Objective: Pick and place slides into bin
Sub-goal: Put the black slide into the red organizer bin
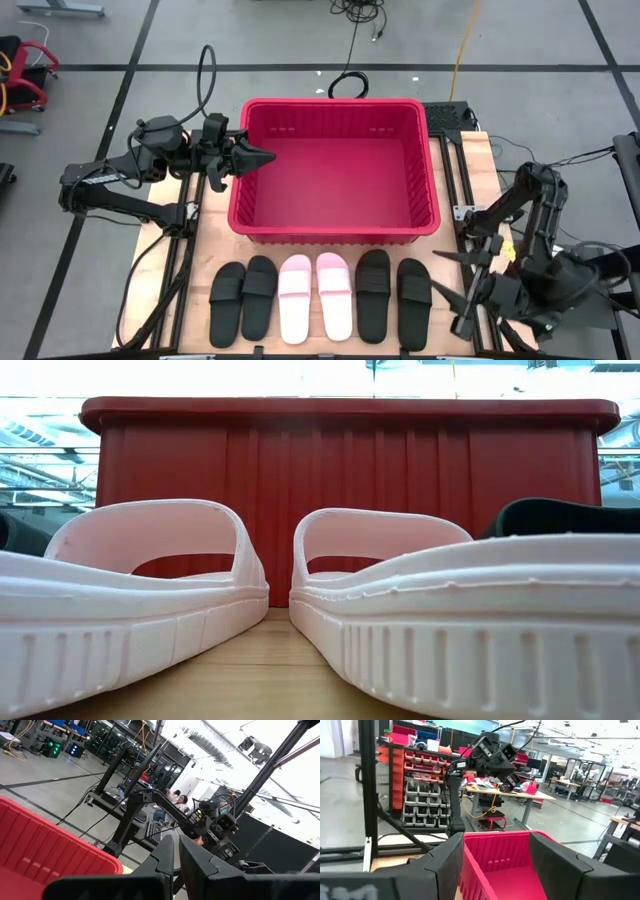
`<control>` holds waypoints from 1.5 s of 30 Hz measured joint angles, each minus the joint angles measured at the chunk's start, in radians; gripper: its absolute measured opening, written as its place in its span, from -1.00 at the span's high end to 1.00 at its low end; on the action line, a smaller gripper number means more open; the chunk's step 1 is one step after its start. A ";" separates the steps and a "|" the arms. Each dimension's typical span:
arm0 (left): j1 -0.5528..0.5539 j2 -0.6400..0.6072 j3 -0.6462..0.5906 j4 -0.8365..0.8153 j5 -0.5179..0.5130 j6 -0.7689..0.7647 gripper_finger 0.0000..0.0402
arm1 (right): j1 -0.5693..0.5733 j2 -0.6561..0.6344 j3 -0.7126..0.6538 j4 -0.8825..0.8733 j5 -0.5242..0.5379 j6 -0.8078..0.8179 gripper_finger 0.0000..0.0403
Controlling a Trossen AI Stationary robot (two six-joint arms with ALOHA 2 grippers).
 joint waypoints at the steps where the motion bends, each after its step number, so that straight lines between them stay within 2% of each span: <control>1: 0.000 0.000 0.000 0.000 0.000 0.000 0.87 | 0.000 0.009 0.000 -0.007 0.000 0.000 -0.09; 8: 0.000 0.000 0.000 0.000 0.000 0.000 0.87 | -0.033 0.079 0.000 -0.087 0.000 0.019 -0.09; 14: 0.000 0.000 0.000 -0.001 0.001 -0.003 0.87 | -0.093 0.101 0.000 -0.068 0.000 0.064 -0.10; 16: 0.000 0.000 0.000 -0.001 0.001 -0.006 0.87 | -0.118 0.099 0.000 -0.002 0.000 0.077 -0.10; 21: 0.000 0.000 0.000 0.000 0.002 -0.006 0.87 | -0.127 0.054 0.005 0.328 0.002 0.079 -0.10; 25: 0.000 0.000 0.000 0.000 0.002 -0.002 0.87 | -0.082 0.011 0.087 0.373 0.000 0.065 -0.10; 30: 0.001 0.000 0.000 0.000 0.002 0.028 0.87 | -0.030 -0.040 0.288 0.167 -0.008 -0.017 -0.10; 35: 0.008 0.000 0.000 0.000 0.001 0.043 0.87 | -0.020 -0.074 0.453 -0.105 -0.104 0.034 -0.10; 42: 0.010 0.000 0.000 0.000 0.001 0.052 0.87 | -0.021 -0.115 0.566 -0.318 -0.259 0.043 -0.10; 45: 0.010 0.000 0.000 0.000 0.001 0.054 0.87 | -0.021 -0.128 0.619 -0.427 -0.267 0.051 -0.10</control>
